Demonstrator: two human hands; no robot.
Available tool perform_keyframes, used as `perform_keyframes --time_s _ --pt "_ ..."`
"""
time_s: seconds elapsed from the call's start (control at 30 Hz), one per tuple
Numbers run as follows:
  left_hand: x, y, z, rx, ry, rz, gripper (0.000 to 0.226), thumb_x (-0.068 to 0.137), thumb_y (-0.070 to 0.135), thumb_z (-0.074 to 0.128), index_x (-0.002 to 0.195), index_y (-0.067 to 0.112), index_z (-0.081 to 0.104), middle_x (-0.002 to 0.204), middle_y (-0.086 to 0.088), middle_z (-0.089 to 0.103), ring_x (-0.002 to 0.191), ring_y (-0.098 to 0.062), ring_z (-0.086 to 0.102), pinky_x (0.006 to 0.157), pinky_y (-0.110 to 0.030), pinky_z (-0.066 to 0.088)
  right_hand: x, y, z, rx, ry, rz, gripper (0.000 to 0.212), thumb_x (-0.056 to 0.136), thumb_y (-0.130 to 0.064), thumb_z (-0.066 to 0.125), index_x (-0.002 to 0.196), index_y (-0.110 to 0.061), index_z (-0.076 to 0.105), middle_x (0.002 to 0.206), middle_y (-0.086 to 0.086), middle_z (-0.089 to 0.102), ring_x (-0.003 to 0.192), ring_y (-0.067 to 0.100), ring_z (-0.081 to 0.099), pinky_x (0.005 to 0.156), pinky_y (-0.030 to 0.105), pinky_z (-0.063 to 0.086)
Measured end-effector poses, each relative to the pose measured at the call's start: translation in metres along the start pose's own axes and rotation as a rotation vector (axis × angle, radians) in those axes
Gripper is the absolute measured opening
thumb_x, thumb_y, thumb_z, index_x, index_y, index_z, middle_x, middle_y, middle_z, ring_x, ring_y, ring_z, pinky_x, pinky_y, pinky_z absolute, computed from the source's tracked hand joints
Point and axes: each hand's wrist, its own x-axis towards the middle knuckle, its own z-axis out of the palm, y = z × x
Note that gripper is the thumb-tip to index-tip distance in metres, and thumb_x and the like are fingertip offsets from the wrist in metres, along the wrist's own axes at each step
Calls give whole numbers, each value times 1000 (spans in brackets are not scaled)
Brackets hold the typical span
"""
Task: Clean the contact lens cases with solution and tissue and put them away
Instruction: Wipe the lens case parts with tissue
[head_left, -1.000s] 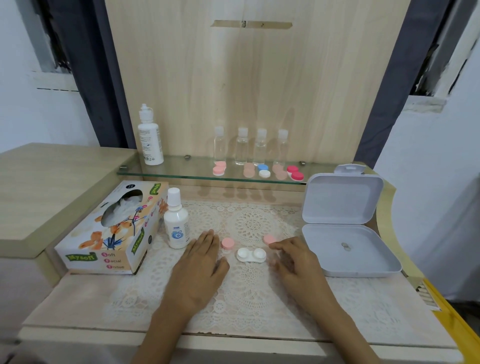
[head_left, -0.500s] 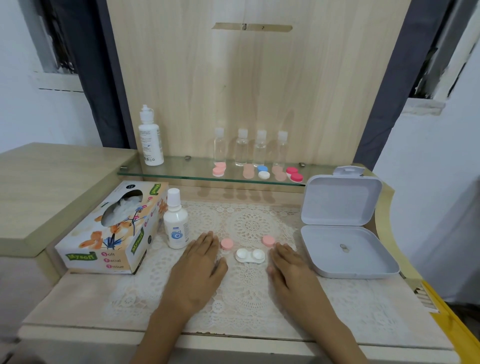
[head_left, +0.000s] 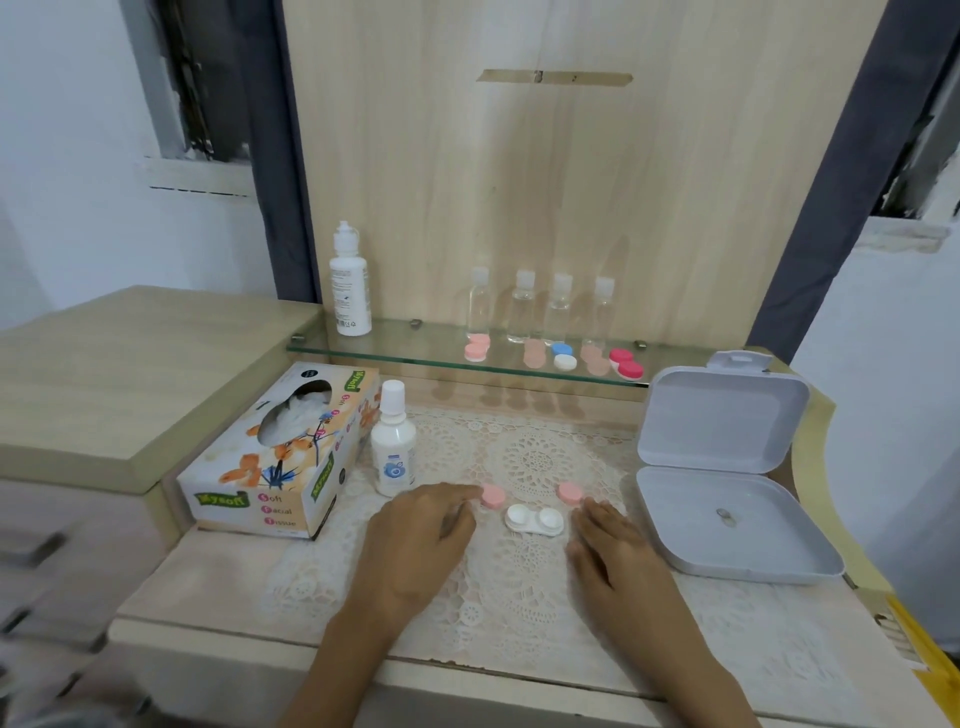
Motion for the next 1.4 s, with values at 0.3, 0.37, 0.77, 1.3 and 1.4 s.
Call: perform_keyframes --time_s 0.3,0.37,0.77,1.3,1.4 --pt "31 -29 -100 82 545 -224 30 82 12 49 74 32 70 58 14 58 50 -8 48 48 -26 33 1 1 2 -22 -26 -19 39 96 -20 49 133 -11 53 145 3 45 139 15 33 110 19 15" --pt "56 -56 -121 281 391 -282 24 82 12 56 83 31 71 81 4 66 71 -19 57 62 -31 43 1 1 1 -32 -32 -16 38 95 -20 51 131 -9 56 142 6 48 137 18 37 110 21 17" --pt "105 -107 -117 1179 -228 -201 37 83 57 52 109 35 66 147 3 33 137 -20 18 107 -46 15 0 -1 -1 -41 -25 -9 51 90 -35 36 122 -4 62 132 11 58 128 26 48 109 34 28" --pt "105 -91 -128 312 386 -242 18 86 24 58 93 17 73 87 -9 71 73 -22 55 69 -28 40 -1 1 1 -18 -45 -1 40 95 -22 50 132 -8 55 141 8 50 137 21 38 110 24 20" --pt "108 -84 -130 64 437 -330 19 90 24 54 99 11 66 96 -11 68 85 -26 59 74 -31 42 -2 2 0 -17 -24 6 42 95 -26 47 131 -7 56 140 8 50 136 21 39 110 25 21"
